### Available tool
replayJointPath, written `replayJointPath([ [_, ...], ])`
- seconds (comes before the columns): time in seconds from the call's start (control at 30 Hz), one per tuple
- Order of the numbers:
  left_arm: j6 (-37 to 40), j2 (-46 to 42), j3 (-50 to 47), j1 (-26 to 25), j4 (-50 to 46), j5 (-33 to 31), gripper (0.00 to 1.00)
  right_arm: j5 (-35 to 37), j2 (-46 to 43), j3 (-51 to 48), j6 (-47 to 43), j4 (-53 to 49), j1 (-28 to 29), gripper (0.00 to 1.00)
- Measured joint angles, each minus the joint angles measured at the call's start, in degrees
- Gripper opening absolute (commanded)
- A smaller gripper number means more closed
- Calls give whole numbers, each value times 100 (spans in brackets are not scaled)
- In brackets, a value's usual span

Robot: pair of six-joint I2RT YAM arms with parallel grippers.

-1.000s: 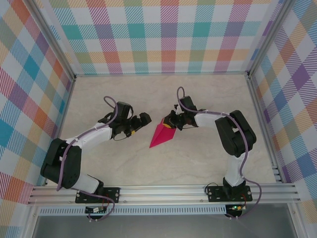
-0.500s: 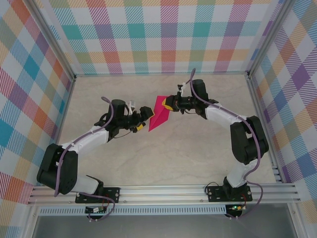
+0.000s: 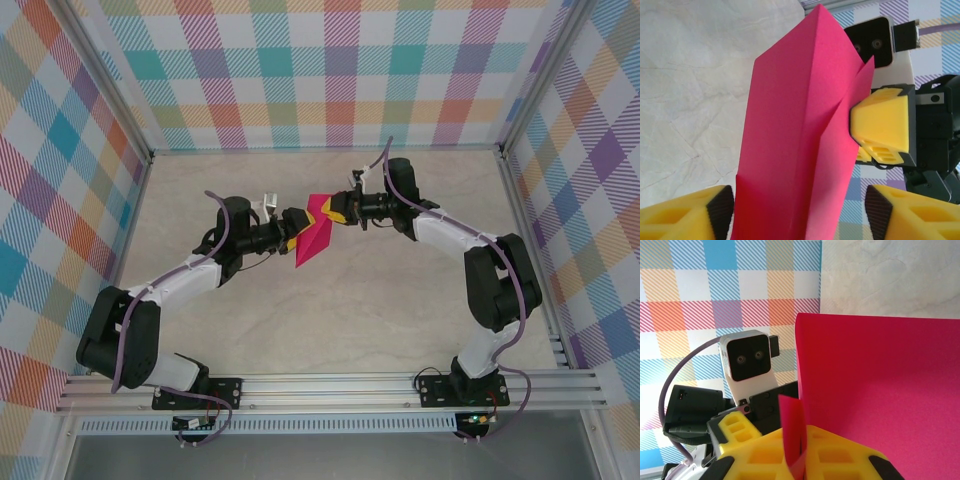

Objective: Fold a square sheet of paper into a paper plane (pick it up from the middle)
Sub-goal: Turn over the paper at the center of the table.

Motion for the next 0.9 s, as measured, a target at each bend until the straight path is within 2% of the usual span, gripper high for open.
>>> replayJointPath([
  [0.3, 7, 129, 0, -4, 98, 94, 36, -149, 251, 0, -7, -48, 0, 10],
  [0.47, 46, 216, 2, -11, 72, 129, 24, -199, 313, 0, -17, -129, 0, 12],
  [0.7, 131, 227, 2, -11, 35, 122, 8, -138, 313, 83, -317, -638, 0, 31],
  [0.83, 330, 216, 13, -11, -181, 85, 7, 17, 308, 197, -632, -1104, 0, 44],
  [0.9, 566, 179, 55, -15, -564, -20, 7, 243, 249, 232, -841, -1475, 0, 53],
])
